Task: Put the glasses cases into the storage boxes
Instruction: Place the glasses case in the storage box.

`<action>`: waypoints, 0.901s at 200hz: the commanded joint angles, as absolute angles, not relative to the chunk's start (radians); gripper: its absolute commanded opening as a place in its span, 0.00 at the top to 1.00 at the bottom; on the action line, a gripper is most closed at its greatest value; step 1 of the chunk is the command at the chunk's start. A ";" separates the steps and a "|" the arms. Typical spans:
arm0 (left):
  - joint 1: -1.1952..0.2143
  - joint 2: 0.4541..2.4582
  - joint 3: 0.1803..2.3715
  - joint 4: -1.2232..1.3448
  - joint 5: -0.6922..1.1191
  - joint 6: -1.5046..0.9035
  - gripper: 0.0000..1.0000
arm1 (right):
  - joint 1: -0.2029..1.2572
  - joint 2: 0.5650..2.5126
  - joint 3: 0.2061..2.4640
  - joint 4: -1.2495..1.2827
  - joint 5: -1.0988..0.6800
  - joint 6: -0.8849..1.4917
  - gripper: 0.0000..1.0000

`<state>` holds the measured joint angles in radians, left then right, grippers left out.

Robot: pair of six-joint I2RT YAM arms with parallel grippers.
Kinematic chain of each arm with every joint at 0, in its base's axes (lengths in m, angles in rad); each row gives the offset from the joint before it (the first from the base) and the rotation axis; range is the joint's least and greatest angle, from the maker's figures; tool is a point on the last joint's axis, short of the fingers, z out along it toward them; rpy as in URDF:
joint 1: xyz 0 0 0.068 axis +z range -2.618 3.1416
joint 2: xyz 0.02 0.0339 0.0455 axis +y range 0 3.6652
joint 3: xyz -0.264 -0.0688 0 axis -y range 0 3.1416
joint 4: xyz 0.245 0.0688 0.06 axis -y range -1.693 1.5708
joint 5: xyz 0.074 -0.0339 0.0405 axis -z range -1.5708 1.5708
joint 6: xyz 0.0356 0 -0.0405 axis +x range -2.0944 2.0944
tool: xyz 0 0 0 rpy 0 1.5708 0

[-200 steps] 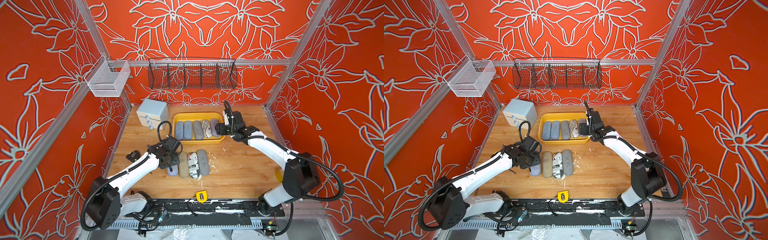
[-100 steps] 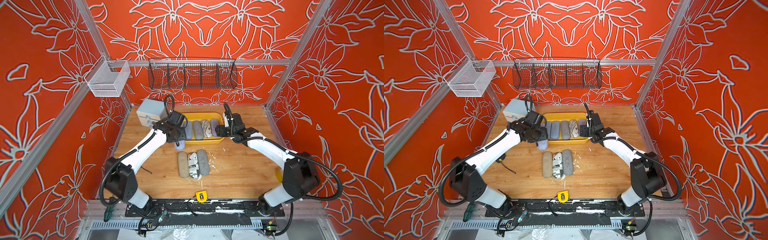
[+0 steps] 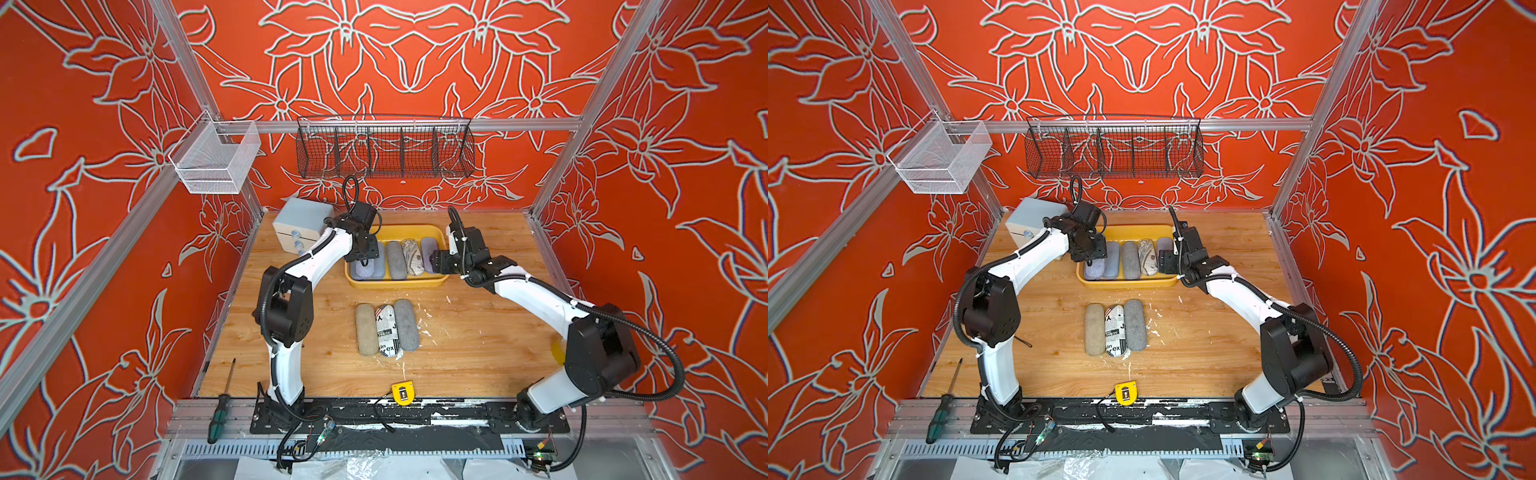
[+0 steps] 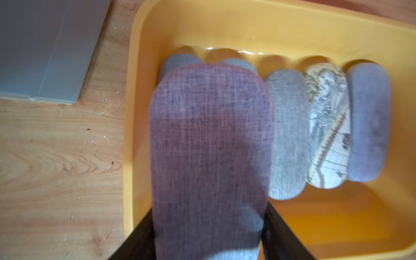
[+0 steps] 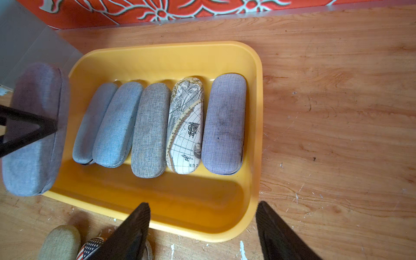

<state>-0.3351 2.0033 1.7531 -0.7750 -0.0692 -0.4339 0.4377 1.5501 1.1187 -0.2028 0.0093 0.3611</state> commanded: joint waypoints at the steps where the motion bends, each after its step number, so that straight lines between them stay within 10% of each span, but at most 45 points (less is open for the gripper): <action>1: -0.336 2.050 1.810 -0.775 -0.055 -0.390 0.44 | 0.437 1.541 1.109 -0.192 0.011 0.372 0.24; 180: -0.300 2.195 1.892 -0.842 -0.139 -0.392 0.33 | 0.436 1.572 1.107 -0.187 0.004 0.371 0.24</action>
